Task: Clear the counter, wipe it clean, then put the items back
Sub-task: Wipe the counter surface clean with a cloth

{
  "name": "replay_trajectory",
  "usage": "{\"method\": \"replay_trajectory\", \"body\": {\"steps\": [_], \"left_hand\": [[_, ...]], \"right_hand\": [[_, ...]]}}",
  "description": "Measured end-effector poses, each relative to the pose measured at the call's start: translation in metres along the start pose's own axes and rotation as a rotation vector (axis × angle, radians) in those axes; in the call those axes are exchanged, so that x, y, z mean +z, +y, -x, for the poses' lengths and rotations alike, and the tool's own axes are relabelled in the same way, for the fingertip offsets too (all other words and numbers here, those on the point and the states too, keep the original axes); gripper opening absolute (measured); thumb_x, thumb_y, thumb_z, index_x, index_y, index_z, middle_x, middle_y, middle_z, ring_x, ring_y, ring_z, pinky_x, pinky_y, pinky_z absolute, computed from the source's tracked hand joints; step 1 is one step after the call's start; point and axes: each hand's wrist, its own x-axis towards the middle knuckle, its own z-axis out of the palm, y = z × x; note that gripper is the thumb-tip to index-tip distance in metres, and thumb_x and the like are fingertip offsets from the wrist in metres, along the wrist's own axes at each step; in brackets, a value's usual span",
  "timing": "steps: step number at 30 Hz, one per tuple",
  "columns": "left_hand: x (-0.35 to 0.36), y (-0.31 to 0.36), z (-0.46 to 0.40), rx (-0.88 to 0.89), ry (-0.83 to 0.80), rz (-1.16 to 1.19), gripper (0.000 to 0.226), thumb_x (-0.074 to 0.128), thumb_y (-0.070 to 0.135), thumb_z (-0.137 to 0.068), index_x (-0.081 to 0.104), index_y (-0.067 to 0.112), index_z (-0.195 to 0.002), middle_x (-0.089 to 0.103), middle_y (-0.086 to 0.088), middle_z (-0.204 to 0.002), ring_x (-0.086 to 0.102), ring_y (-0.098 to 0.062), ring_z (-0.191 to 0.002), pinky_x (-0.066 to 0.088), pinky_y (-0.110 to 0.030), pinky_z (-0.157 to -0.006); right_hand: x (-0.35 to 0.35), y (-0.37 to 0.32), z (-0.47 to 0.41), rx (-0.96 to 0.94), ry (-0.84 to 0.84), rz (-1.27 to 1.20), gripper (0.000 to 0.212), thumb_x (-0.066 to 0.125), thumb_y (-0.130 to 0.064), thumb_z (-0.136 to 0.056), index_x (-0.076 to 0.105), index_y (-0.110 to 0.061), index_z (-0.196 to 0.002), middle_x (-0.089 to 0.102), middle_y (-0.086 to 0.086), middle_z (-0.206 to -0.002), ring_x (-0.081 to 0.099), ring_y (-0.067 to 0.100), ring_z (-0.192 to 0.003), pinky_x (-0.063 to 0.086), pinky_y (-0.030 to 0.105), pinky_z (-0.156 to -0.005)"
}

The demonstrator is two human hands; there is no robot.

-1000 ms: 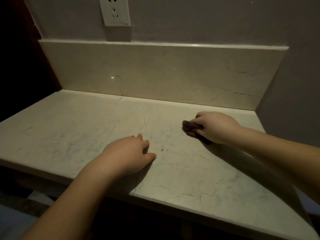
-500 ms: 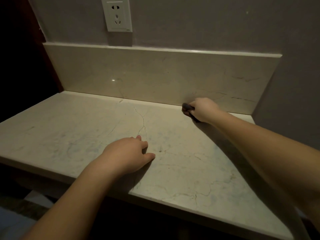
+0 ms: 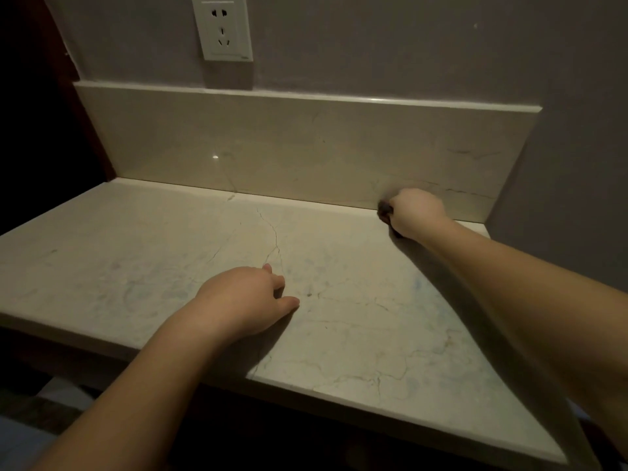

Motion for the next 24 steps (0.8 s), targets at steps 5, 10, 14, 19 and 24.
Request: {"method": "replay_trajectory", "body": {"steps": [5,10,14,19,24], "left_hand": [[0.002,0.003,0.001,-0.009,0.009,-0.014,0.047,0.038,0.059,-0.095,0.057,0.028,-0.125,0.022,0.005,-0.16,0.056,-0.021,-0.118,0.05,-0.033,-0.089],[0.003,0.002,0.002,0.005,0.019,-0.013,0.048,0.038,0.059,-0.095,0.056,0.028,-0.125,0.024,0.005,-0.16,0.056,-0.02,-0.118,0.05,-0.033,-0.089],[-0.001,0.004,0.003,0.0,0.009,-0.022,0.052,0.038,0.061,-0.094,0.056,0.028,-0.13,0.032,0.006,-0.156,0.055,-0.02,-0.119,0.05,-0.034,-0.092],[-0.003,0.003,0.007,-0.001,-0.001,-0.026,0.054,0.038,0.059,-0.095,0.052,0.026,-0.135,0.034,0.005,-0.155,0.053,-0.021,-0.122,0.048,-0.036,-0.096],[-0.003,0.004,0.009,0.004,0.021,-0.034,0.051,0.038,0.056,-0.096,0.054,0.025,-0.133,0.04,0.003,-0.151,0.055,-0.021,-0.119,0.049,-0.036,-0.095]], "right_hand": [[-0.004,0.008,0.045,-0.227,0.01,-0.148,0.032,0.041,-0.039,-0.098,0.068,-0.025,-0.109,0.057,0.002,-0.1,0.055,0.028,-0.095,0.043,0.033,-0.068],[-0.032,0.003,0.144,-0.607,-0.103,-0.29,0.031,0.045,-0.041,-0.096,0.063,-0.034,-0.121,0.057,-0.008,-0.107,0.054,0.014,-0.092,0.046,0.032,-0.073],[-0.03,0.012,0.13,-0.593,-0.069,-0.198,0.03,0.049,-0.04,-0.095,0.062,-0.034,-0.121,0.059,-0.007,-0.109,0.055,0.017,-0.097,0.047,0.034,-0.072],[-0.007,0.011,0.065,-0.322,-0.017,-0.231,0.025,0.049,-0.034,-0.094,0.067,-0.033,-0.111,0.058,-0.005,-0.103,0.054,0.024,-0.101,0.045,0.035,-0.077],[-0.021,-0.016,0.125,-0.537,-0.053,-0.361,0.027,0.053,-0.034,-0.093,0.066,-0.034,-0.116,0.057,-0.007,-0.104,0.054,0.016,-0.096,0.041,0.029,-0.075]]}}
